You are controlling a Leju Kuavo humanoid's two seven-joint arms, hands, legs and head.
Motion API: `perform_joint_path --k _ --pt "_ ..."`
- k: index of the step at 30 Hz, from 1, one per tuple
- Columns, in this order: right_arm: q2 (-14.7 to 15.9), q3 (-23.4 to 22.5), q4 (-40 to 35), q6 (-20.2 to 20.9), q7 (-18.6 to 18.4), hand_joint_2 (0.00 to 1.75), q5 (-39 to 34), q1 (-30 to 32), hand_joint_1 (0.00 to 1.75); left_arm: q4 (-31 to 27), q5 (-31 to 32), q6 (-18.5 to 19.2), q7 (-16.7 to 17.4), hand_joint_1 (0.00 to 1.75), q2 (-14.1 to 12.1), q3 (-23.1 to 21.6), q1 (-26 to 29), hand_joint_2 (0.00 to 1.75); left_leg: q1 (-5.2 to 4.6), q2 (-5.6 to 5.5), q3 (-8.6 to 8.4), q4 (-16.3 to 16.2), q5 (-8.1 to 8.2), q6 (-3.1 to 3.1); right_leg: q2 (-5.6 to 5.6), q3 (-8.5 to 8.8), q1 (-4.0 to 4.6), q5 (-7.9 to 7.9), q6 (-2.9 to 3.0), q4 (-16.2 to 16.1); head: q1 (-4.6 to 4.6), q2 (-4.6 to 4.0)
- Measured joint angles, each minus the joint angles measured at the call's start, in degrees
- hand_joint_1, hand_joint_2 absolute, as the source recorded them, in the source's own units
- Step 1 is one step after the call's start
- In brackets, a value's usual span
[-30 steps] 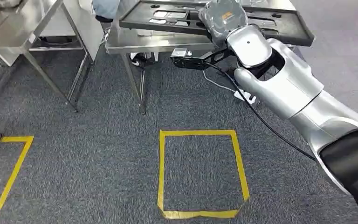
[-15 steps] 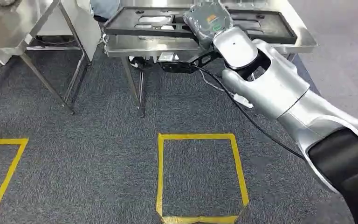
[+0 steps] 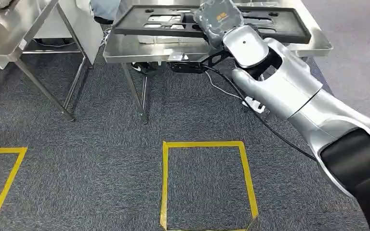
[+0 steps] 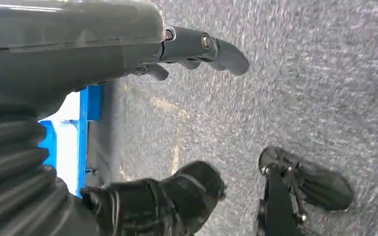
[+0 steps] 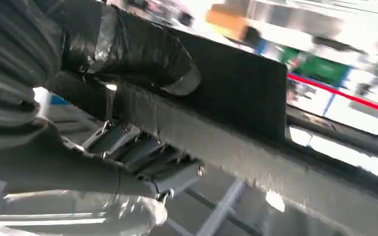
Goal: Take the parts from the cabinet and place them on the table.
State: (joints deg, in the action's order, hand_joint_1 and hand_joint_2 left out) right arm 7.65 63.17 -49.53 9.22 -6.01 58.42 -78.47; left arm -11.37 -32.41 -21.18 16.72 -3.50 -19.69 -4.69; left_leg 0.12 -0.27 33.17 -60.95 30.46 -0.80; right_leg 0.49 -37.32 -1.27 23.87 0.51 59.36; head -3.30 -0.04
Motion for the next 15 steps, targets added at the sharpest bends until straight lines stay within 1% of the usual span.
perform_joint_path --k 1,2,3,4,5,6,8,9,10,11,12,13,14,15 --pt "0.0 0.0 0.0 0.0 0.0 1.75 0.0 0.0 1.75 0.0 0.0 0.0 0.0 0.0 0.0 0.0 0.0 1.75 0.15 -0.02 2.16 -3.9 1.4 -0.3 0.09 0.21 -0.02 0.18 0.27 0.0 -0.09 0.0" --pt "0.0 0.0 0.0 0.0 -0.1 1.75 0.0 0.0 1.75 0.0 0.0 0.0 0.0 0.0 -0.1 0.0 0.0 1.75 0.31 -0.01 5.21 -8.9 2.91 -0.56 0.14 0.54 0.02 0.52 0.39 0.0 -0.06 0.0" --pt "0.0 0.0 0.0 0.0 0.0 1.75 0.0 0.3 1.75 0.0 0.0 0.0 0.0 0.0 -0.1 0.0 0.0 1.75 0.4 -0.01 7.86 -12.9 3.73 -0.72 0.19 0.92 0.02 0.88 0.37 0.0 -0.06 0.0" --pt "0.0 0.0 0.0 0.0 0.0 1.75 0.0 0.8 1.75 0.0 0.0 0.0 0.0 0.0 -0.1 0.0 0.0 1.75 0.49 -0.01 9.86 -15.0 3.26 -0.86 0.27 1.44 0.02 1.29 0.34 0.0 -0.04 0.0" --pt "0.0 0.1 0.0 0.1 0.1 1.75 0.0 1.0 1.75 0.0 0.0 0.0 0.0 0.0 0.0 0.0 0.1 1.75 0.55 -0.01 10.34 -14.2 1.26 -0.89 0.3 2.05 0.01 1.71 0.31 0.0 -0.06 0.0" --pt "0.0 0.1 0.0 0.0 0.0 1.75 0.0 1.1 1.75 0.0 0.0 0.0 0.0 0.0 0.0 0.0 0.1 1.75 0.59 0.0 9.63 -10.9 -1.92 -0.85 0.33 2.75 0.01 2.2 0.22 0.0 -0.06 0.0" --pt "0.0 0.1 0.0 0.0 -0.1 1.75 -0.1 0.9 1.75 0.0 0.0 -0.4 0.1 0.0 0.0 0.0 0.2 1.75 0.58 0.01 6.09 -0.4 -9.0 -0.32 0.32 4.22 0.02 3.17 -0.1 -0.1 -0.04 0.0" --pt "0.0 0.1 0.0 0.0 -0.2 1.75 -0.1 0.9 1.75 0.0 0.0 -0.6 0.2 0.0 0.0 0.0 0.3 1.75 0.39 -0.06 5.02 1.3 -8.48 -0.05 0.3 4.49 0.02 3.45 -0.32 -0.4 0.09 0.0" --pt "0.0 0.1 0.0 0.0 -0.2 1.75 -0.1 0.7 1.75 0.0 0.0 -0.8 0.3 0.0 0.0 0.0 0.3 1.75 -0.14 -0.05 4.28 2.6 -8.11 0.38 0.43 4.47 0.21 3.55 -0.66 -0.4 -0.04 0.0" --pt "0.0 0.1 0.0 0.0 -0.2 1.75 -0.2 0.7 1.75 0.0 0.0 -0.9 0.5 0.0 -0.1 -0.1 0.0 1.75 -0.19 0.17 4.16 2.6 -7.58 0.69 0.41 4.42 0.16 3.51 -1.03 -0.7 -0.09 0.0" --pt "0.0 0.1 0.0 0.0 -0.2 1.75 -0.3 0.9 1.75 0.0 0.0 -1.1 0.5 0.0 -0.1 -0.1 0.0 1.75 -0.28 0.11 4.16 2.8 -7.38 0.93 0.4 4.62 0.13 3.66 -1.32 -0.9 -0.06 0.0" --pt "0.0 0.1 0.0 0.0 -0.2 1.75 -0.3 0.9 1.75 0.0 0.0 -1.1 0.5 0.0 -0.1 -0.1 -0.1 1.75 -0.24 0.1 3.88 3.1 -7.31 1.25 0.39 5.0 0.21 3.74 -1.63 -1.3 -0.06 0.0" --pt "0.1 0.1 0.0 -0.1 -0.2 1.75 -0.3 0.9 1.75 0.0 0.0 -1.2 0.6 0.0 -0.1 -0.1 0.0 1.75 0.49 0.21 2.9 4.1 -7.49 1.64 0.22 5.0 0.37 4.16 -1.97 -1.3 0.07 0.0" --pt "0.2 0.0 0.0 -0.1 -0.2 1.75 -0.3 0.9 1.75 0.0 0.0 -1.3 0.6 0.0 -0.1 -0.1 0.2 1.75 0.33 0.27 2.27 4.5 -7.32 1.87 0.07 4.61 0.27 4.78 -2.03 0.5 0.2 0.0"
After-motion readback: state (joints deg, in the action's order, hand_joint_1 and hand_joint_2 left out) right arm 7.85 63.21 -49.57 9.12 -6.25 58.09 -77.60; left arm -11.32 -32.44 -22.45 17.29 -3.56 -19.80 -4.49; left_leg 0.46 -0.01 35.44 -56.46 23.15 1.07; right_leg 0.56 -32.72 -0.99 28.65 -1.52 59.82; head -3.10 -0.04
